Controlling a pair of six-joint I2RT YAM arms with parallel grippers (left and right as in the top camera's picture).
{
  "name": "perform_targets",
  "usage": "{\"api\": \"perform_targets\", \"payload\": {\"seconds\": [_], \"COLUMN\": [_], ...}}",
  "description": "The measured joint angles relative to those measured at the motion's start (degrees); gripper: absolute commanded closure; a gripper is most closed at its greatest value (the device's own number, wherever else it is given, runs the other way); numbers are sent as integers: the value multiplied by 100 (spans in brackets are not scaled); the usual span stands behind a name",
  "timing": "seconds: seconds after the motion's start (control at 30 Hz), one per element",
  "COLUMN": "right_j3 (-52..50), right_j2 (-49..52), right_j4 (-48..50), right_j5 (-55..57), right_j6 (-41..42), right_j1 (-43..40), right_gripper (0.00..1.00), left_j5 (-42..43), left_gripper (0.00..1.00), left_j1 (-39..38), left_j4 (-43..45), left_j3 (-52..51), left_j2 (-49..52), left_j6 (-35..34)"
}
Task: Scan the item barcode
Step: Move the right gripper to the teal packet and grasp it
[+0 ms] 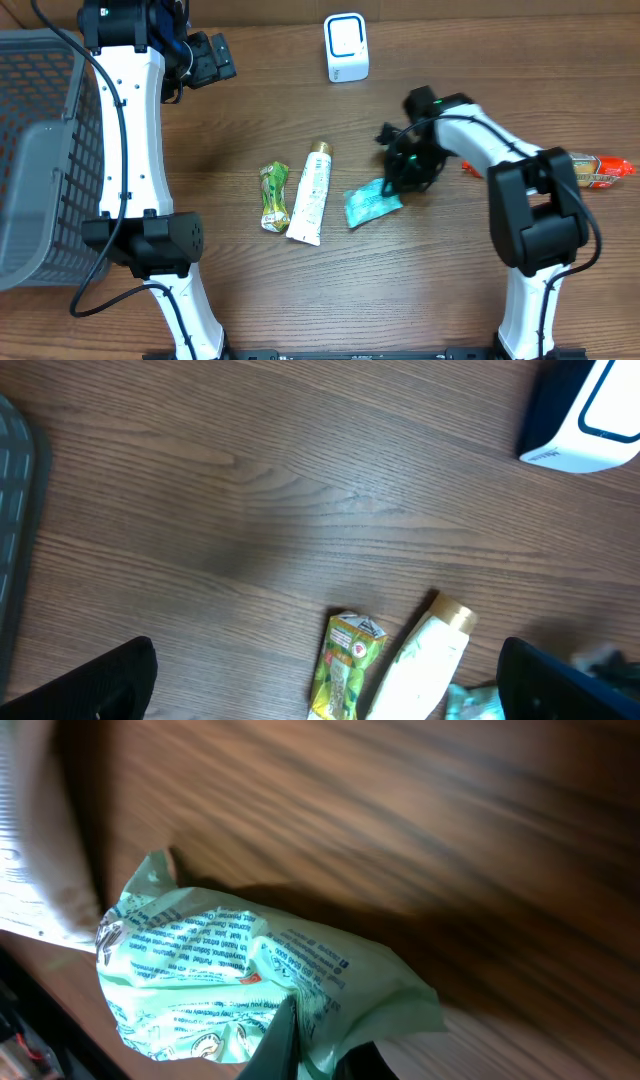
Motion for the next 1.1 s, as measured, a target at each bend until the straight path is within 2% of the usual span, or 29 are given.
{"api": "perform_targets", "payload": {"seconds": [0.1, 0.17, 0.27, 0.3, 0.33, 0.37, 0.5, 0.53, 0.63, 0.67, 0.73, 0.93, 1.1], "right_j3": [26, 39, 42, 44, 55, 72, 404, 623, 1329, 1606, 2002, 2177, 2173], "right_j2": [0, 0, 0, 0, 0, 2, 28, 46, 76, 76, 74, 76, 76], "right_j4": [-219, -284, -273, -269, -282, -306, -540, -651, -1012, -1145, -1281, -1893, -2175], "right_j5": [22, -28, -98, -133, -170, -184, -225, -247, -247, -219, -195, -48, 223], "right_j6": [-101, -264, -472, -518, -531, -560, -614, -625, -586, -555, -417, -48, 66], "right_j1": [-400, -656, -837, -848, -841, -822, -754, -741, -739, -739, -739, -645, -184], "right_gripper": [96, 91, 56, 29, 23, 22, 31, 36, 61, 79, 96, 96, 96], "left_j5": [0, 0, 0, 0, 0, 0, 0, 0, 0, 0, -2, 0, 0], "left_gripper": [0, 1, 0, 0, 1, 0, 0, 1, 0, 0, 0, 1, 1], "left_j1": [0, 0, 0, 0, 0, 0, 0, 0, 0, 0, 0, 0, 0], "left_j4": [0, 0, 0, 0, 0, 0, 0, 0, 0, 0, 0, 0, 0], "left_j3": [0, 0, 0, 0, 0, 0, 0, 0, 0, 0, 0, 0, 0], "left_j2": [0, 0, 0, 0, 0, 0, 0, 0, 0, 0, 0, 0, 0], "left_j6": [0, 0, 0, 0, 0, 0, 0, 0, 0, 0, 0, 0, 0]}}
